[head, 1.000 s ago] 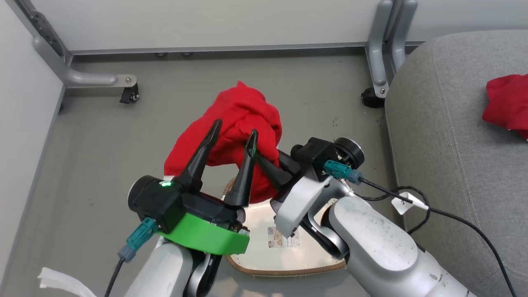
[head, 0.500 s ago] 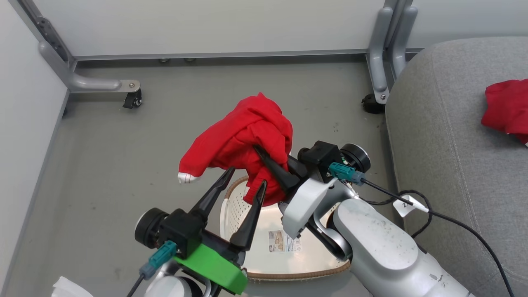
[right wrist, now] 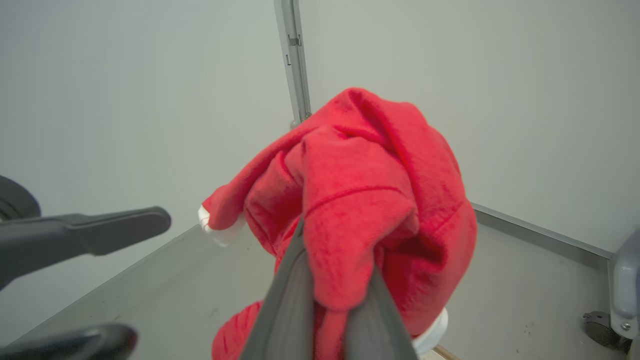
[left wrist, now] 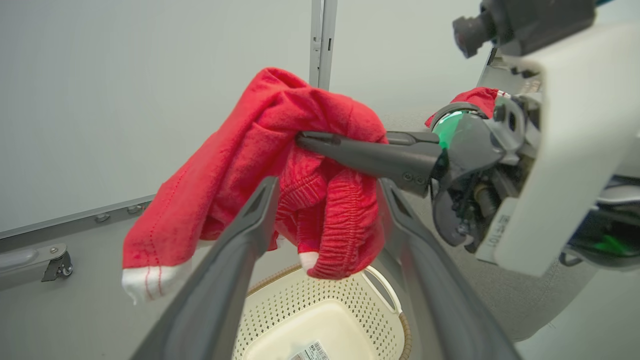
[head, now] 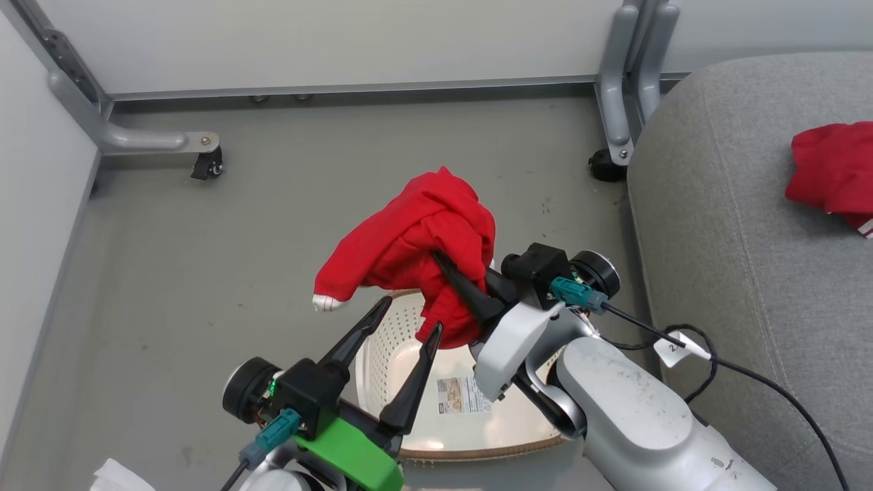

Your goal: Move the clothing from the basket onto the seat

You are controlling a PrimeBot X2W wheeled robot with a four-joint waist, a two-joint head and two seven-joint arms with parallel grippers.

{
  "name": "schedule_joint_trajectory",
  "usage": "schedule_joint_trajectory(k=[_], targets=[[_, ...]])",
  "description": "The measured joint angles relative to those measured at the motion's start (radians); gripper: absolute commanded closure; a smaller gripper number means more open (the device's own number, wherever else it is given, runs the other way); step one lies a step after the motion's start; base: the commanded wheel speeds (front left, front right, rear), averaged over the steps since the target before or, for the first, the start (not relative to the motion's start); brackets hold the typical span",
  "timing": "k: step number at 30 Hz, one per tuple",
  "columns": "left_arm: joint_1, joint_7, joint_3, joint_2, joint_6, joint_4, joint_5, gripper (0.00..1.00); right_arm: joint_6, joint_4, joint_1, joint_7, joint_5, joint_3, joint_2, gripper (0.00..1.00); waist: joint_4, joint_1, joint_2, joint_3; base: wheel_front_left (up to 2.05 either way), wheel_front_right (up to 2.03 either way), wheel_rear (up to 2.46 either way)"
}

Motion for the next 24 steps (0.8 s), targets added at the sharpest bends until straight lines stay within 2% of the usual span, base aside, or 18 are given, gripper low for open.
schedule_joint_trajectory(k=[9,16,24], targets=[[-0.006,0.004,0.002,0.021,0.005,0.001,0.005,0.0,0.0,0.003,-0.001,-0.019,0.009,-0.003,0.001,1.0,-0.078,0.0,0.0,0.02,0.0,0.0,0.0],[-0.029,0.021,-0.003,0.038,0.004,-0.009,0.009,0.0,0.0,0.009,-0.006,-0.041,0.018,-0.021,0.0,1.0,-0.186,0.0,0.0,0.043,0.0,0.0,0.0],[-0.05,0.049,-0.026,0.055,-0.009,-0.026,0.016,0.0,0.0,0.035,-0.004,-0.066,0.021,-0.091,0.0,1.0,-0.335,0.0,0.0,0.065,0.0,0.0,0.0]])
